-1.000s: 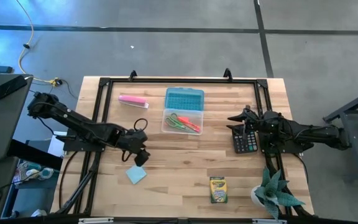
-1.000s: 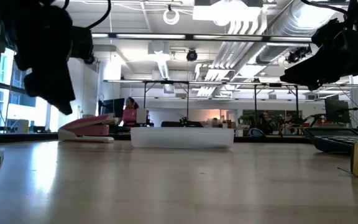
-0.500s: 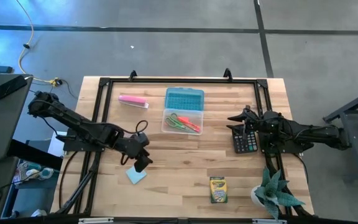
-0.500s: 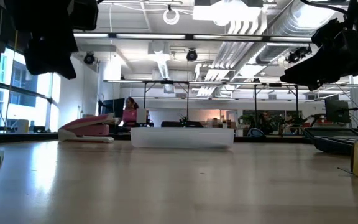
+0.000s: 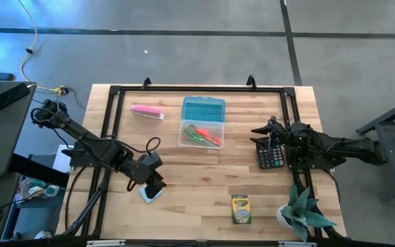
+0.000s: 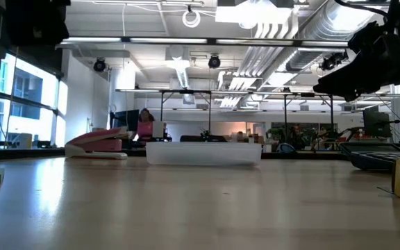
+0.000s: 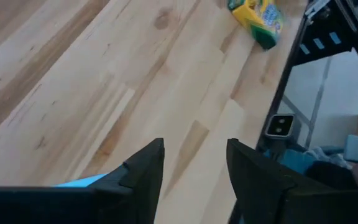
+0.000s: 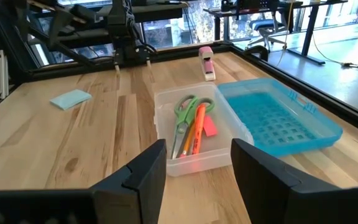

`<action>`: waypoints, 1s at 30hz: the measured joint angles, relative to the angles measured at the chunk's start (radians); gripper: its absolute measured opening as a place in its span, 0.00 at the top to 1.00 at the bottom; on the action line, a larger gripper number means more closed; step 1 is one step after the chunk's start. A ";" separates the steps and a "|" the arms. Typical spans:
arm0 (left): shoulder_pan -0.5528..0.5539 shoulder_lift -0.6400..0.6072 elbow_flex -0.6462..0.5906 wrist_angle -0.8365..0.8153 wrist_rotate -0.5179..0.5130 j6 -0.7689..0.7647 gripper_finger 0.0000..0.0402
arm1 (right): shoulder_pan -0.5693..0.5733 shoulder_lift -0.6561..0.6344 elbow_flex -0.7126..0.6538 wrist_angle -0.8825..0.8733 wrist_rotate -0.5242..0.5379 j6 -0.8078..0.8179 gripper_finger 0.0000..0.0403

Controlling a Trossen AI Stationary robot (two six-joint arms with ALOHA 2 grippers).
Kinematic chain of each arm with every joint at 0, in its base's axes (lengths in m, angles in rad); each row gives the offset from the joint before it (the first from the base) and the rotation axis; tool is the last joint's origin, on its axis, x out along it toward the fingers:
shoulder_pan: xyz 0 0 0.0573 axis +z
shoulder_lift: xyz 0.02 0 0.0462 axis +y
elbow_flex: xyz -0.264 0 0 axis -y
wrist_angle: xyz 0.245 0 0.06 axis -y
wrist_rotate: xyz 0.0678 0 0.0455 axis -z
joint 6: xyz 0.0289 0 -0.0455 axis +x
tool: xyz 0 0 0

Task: Pack school essentials
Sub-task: Put the blue sticky note into the blue supply box

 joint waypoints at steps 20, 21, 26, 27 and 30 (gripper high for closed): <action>-0.096 0.211 0.100 -0.219 -0.079 -0.156 0.77 | 0.000 0.001 0.000 -0.028 0.000 0.000 0.57; -0.099 0.216 0.100 -0.227 -0.080 -0.167 0.77 | 0.000 0.001 0.000 -0.029 0.000 0.000 0.57; -0.119 0.251 0.100 -0.243 -0.079 -0.197 0.80 | 0.000 0.001 0.000 -0.034 0.000 0.000 0.57; -0.123 0.261 0.100 -0.246 -0.079 -0.202 0.80 | 0.000 0.001 0.000 -0.034 0.000 0.000 0.57; -0.136 0.287 0.100 -0.276 -0.078 -0.237 0.81 | 0.000 0.001 0.000 -0.034 0.000 0.000 0.57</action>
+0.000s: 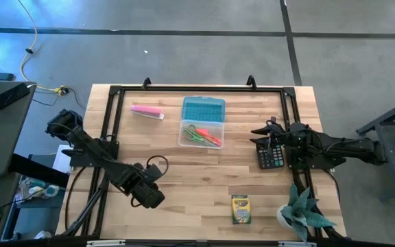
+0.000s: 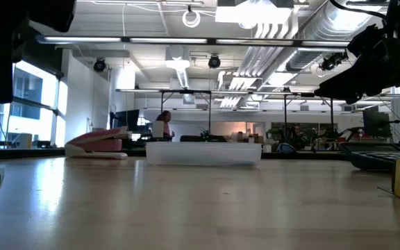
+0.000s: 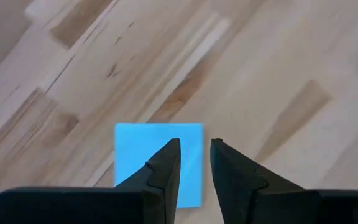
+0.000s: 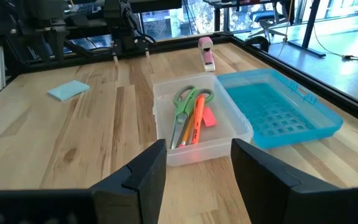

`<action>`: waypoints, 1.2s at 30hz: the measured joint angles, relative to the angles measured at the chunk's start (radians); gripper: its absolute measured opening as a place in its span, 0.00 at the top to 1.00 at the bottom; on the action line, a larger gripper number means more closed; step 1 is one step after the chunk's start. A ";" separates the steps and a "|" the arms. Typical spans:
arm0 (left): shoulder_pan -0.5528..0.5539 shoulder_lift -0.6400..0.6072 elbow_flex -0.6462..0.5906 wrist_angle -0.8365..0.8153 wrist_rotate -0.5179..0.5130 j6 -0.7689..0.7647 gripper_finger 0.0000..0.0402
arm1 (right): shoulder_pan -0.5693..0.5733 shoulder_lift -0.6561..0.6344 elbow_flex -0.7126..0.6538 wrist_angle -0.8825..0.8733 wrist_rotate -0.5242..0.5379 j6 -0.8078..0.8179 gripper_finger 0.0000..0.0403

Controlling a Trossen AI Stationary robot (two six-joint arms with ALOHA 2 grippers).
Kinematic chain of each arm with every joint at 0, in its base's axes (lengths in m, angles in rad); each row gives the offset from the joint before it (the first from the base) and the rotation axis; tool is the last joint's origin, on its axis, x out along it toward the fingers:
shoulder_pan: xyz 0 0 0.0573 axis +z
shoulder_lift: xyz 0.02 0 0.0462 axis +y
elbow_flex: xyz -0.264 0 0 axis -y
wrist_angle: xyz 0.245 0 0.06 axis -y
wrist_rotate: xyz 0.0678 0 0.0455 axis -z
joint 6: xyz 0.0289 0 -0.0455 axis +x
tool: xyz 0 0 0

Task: Pack school essentials
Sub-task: Put the blue sticky note into the blue supply box

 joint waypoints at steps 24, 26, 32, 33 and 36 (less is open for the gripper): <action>-0.050 0.101 -0.002 -0.004 0.025 -0.157 0.47 | 0.000 0.000 0.000 -0.016 0.000 0.000 0.57; -0.051 0.101 -0.002 -0.003 0.025 -0.158 0.38 | 0.000 0.000 0.000 -0.016 0.000 0.000 0.57; -0.052 0.123 -0.003 -0.013 0.032 -0.158 0.13 | 0.000 0.000 0.000 -0.016 0.000 0.000 0.57; -0.052 0.132 -0.003 -0.011 0.039 -0.157 0.10 | 0.000 0.000 0.000 -0.016 0.000 0.000 0.57; -0.052 0.155 -0.003 0.003 0.061 -0.155 0.02 | 0.000 0.000 0.000 -0.015 0.000 0.000 0.57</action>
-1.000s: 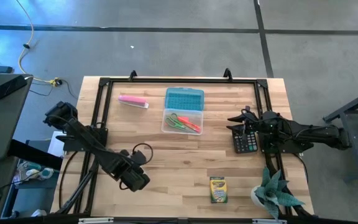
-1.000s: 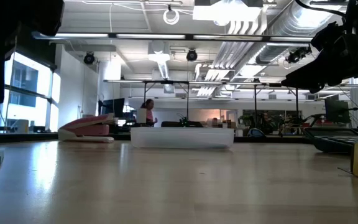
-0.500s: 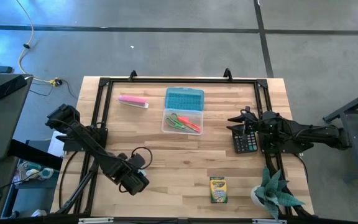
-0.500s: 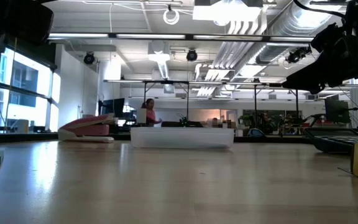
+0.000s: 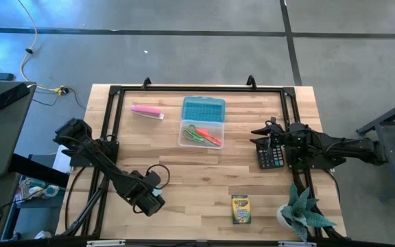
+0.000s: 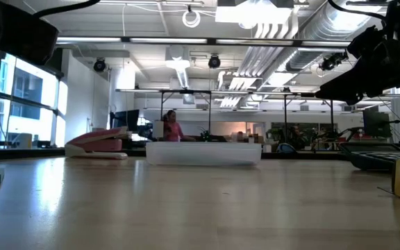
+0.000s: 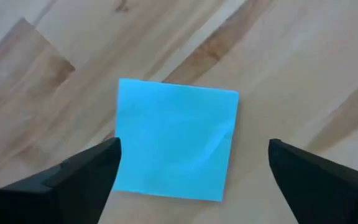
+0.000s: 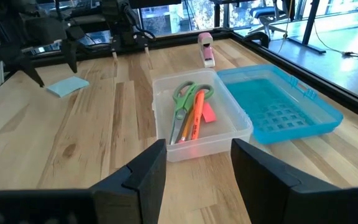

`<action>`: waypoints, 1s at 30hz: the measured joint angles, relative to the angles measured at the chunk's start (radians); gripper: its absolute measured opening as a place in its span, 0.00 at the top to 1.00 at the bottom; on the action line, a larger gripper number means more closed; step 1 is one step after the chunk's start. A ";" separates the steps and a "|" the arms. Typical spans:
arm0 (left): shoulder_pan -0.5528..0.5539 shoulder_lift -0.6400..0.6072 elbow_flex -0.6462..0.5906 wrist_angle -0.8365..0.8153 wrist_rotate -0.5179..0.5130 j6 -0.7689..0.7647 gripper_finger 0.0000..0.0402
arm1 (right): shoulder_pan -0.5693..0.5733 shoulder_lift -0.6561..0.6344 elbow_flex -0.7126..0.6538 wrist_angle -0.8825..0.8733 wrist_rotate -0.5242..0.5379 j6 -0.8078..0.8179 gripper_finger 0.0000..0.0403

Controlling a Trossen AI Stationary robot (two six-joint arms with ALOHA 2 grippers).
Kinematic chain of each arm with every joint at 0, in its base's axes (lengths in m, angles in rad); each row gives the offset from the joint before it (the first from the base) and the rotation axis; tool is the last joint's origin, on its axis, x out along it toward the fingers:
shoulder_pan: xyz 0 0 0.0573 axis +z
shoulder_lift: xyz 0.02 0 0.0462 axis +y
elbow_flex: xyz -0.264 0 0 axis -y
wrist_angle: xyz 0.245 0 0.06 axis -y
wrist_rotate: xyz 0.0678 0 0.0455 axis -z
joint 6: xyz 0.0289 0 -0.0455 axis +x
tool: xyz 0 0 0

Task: Pack school essentials
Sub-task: Put the blue sticky note into the blue supply box

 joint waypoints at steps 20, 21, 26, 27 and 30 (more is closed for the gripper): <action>0.002 0.018 -0.073 0.080 0.013 0.027 0.00 | 0.000 0.000 0.000 0.000 0.000 0.000 0.57; 0.002 0.018 -0.083 0.086 0.013 0.027 0.00 | 0.000 0.000 0.000 0.000 0.000 0.000 0.57; 0.007 0.015 -0.116 0.115 0.014 0.027 0.00 | 0.000 0.000 0.000 0.000 0.000 0.000 0.57; 0.008 0.015 -0.119 0.121 0.014 0.027 0.00 | 0.000 0.000 0.000 0.000 0.000 0.000 0.57; 0.008 0.013 -0.126 0.133 0.020 0.027 0.00 | 0.000 0.000 0.000 0.000 0.000 0.000 0.57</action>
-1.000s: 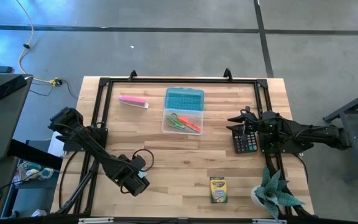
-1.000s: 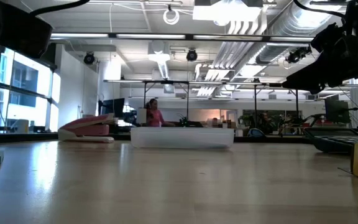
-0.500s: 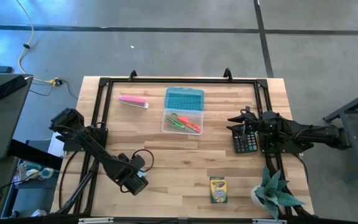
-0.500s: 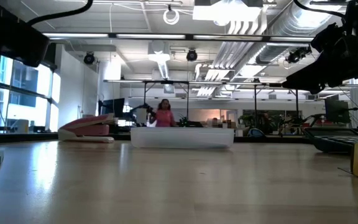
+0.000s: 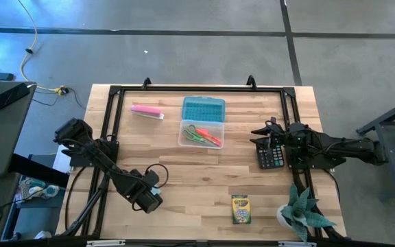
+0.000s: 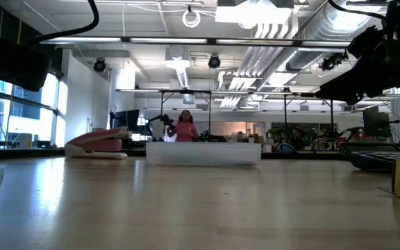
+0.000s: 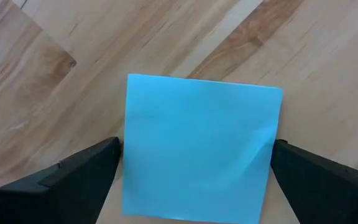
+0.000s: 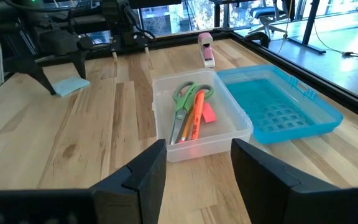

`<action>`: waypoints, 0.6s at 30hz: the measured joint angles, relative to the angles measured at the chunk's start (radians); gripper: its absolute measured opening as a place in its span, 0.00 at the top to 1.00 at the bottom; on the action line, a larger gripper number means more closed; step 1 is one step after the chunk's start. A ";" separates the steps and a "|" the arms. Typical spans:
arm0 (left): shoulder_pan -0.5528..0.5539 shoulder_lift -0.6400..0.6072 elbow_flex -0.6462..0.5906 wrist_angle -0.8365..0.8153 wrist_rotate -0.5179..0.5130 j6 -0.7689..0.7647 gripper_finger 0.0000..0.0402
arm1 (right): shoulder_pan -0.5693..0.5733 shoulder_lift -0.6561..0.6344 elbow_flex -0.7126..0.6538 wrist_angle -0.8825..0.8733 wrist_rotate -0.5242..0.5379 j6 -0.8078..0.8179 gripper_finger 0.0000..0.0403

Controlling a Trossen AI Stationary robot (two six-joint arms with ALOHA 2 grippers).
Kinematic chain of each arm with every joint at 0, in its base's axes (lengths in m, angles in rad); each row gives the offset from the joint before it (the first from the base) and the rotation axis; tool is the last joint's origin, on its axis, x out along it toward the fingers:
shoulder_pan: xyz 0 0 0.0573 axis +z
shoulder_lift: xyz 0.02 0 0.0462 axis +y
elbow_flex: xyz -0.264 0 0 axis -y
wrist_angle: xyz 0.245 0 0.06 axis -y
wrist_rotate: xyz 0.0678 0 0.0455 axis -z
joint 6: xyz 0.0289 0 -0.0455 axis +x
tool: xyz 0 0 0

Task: Pack school essentials
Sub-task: Put the blue sticky note into the blue supply box

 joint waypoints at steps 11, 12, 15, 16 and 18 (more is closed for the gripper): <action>0.003 0.002 -0.006 -0.002 0.002 0.000 0.14 | 0.000 0.000 0.000 0.000 0.000 0.000 0.57; 0.005 0.002 -0.007 -0.002 -0.003 0.000 0.16 | 0.000 0.000 0.000 0.000 0.000 0.000 0.57; 0.015 0.003 -0.007 -0.002 -0.015 -0.001 0.21 | 0.000 0.000 0.000 0.000 0.000 0.000 0.57; 0.020 0.003 -0.007 0.001 -0.015 0.001 0.23 | 0.000 0.000 0.000 0.000 0.000 0.000 0.57; 0.029 0.003 -0.007 0.015 -0.021 0.018 0.26 | 0.000 0.000 0.000 0.000 0.000 0.000 0.57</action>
